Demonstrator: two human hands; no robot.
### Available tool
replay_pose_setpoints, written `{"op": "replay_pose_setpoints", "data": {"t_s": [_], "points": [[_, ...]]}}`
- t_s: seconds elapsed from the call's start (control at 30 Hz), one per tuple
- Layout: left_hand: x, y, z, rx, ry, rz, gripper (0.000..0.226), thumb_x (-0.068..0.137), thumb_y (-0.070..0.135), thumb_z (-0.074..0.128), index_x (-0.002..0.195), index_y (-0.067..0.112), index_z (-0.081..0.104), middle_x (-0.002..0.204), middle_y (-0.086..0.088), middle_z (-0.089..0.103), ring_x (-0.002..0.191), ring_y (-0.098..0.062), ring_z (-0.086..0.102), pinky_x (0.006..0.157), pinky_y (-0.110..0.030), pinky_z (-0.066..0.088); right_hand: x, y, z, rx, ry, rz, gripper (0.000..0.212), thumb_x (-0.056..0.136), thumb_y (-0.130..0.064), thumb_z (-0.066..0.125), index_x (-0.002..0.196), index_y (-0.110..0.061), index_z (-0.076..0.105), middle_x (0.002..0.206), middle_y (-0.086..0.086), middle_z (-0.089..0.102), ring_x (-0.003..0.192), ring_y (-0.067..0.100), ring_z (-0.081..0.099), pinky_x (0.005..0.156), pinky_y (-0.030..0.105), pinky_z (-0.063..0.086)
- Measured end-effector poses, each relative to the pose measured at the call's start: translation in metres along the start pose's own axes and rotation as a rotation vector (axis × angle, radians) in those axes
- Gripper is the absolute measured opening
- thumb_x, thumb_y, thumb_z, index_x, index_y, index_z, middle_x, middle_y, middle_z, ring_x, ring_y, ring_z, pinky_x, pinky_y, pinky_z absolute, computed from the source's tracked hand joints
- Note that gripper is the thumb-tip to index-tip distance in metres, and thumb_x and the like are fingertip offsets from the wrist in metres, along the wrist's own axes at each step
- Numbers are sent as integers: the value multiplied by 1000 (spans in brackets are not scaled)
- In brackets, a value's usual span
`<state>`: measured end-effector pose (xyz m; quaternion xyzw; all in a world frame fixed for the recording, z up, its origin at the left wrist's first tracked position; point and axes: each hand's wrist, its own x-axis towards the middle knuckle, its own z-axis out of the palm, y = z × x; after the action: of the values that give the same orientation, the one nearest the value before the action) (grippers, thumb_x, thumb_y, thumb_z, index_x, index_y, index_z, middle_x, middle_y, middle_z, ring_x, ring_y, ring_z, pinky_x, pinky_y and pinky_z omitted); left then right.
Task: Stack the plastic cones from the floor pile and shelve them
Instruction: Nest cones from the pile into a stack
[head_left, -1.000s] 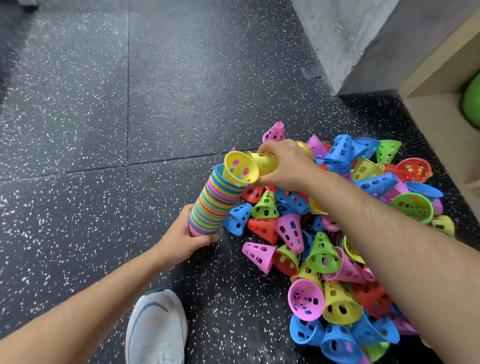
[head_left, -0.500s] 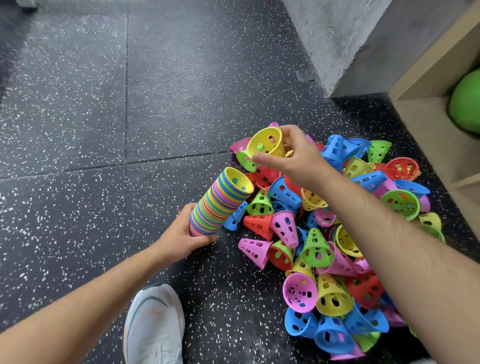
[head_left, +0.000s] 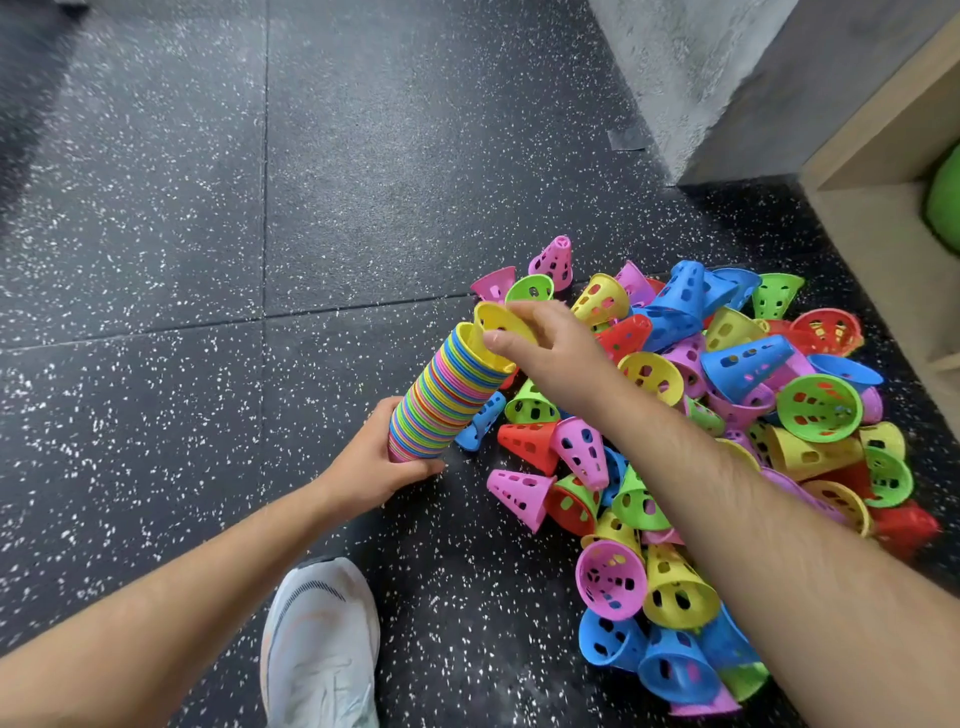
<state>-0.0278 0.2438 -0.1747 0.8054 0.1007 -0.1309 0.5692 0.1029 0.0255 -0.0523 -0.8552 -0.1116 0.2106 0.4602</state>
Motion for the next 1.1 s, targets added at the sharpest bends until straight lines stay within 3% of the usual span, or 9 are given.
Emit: {"op": "replay_pose_setpoints", "data": {"t_s": [0.13, 0.27, 0.33, 0.43, 0.5, 0.7, 0.8, 0.93, 1.1], "points": [[-1, 0, 1, 12, -23, 5, 76, 70, 24, 90, 128, 37, 42, 121, -3, 61, 100, -1, 61, 89, -17, 50, 3, 7, 4, -189, -148, 26, 53, 90, -50, 66, 136, -23, 58, 141, -7, 46, 137, 10, 37, 115, 27, 26], [0, -1, -1, -32, -2, -11, 75, 72, 17, 92, 127, 38, 45, 122, -1, 64, 102, 0, 64, 89, -14, 50, 16, 2, -2, -163, -77, -53, 65, 84, -65, 57, 135, -26, 60, 137, -7, 53, 130, 9, 46, 111, 33, 36], [3, -1, -1, -49, 16, -31, 74, 67, 28, 91, 126, 37, 48, 119, 0, 66, 103, -4, 66, 92, -20, 52, 29, 0, -5, -145, 33, -101, 50, 92, -53, 57, 131, -24, 62, 129, -6, 57, 121, 8, 52, 105, 31, 41], [12, 0, -3, -51, 41, -41, 71, 71, 17, 95, 124, 33, 51, 115, 0, 67, 97, -1, 66, 89, -19, 52, 66, 11, -13, -323, 191, -128, 42, 95, -39, 51, 131, -18, 61, 125, 1, 59, 121, 18, 52, 107, 35, 39], [21, 2, -4, -41, 42, -30, 69, 74, 15, 94, 123, 37, 50, 115, 2, 67, 99, -2, 66, 88, -19, 52, 95, 22, -24, -494, 218, -94, 47, 92, -33, 47, 135, -17, 57, 130, 6, 55, 124, 28, 48, 108, 40, 37], [46, 9, -7, -78, 14, -39, 75, 64, 40, 90, 127, 39, 51, 114, 11, 69, 106, -10, 69, 95, -36, 57, 168, 45, -51, -840, 121, 162, 55, 94, -20, 54, 148, -26, 40, 147, 10, 38, 133, 35, 37, 106, 44, 40], [53, 9, -10, -77, 3, -45, 76, 65, 38, 91, 130, 36, 51, 117, 7, 69, 107, -13, 69, 97, -42, 57, 190, 55, -57, -828, 58, 211, 50, 94, -19, 58, 143, -20, 47, 137, 15, 50, 124, 37, 51, 99, 41, 46], [55, 9, -11, -81, 3, -58, 72, 68, 32, 91, 128, 38, 52, 115, 4, 69, 105, -16, 70, 93, -39, 59, 200, 62, -54, -789, 157, 181, 28, 88, -11, 66, 114, -12, 55, 116, 15, 61, 105, 36, 60, 82, 37, 48], [54, 10, -12, -69, 12, -55, 68, 74, 22, 92, 127, 33, 52, 115, 1, 69, 104, -16, 70, 89, -31, 59, 193, 54, -56, -749, 229, 184, 32, 87, -8, 69, 113, -8, 50, 115, 17, 62, 109, 38, 59, 83, 40, 47]]}}
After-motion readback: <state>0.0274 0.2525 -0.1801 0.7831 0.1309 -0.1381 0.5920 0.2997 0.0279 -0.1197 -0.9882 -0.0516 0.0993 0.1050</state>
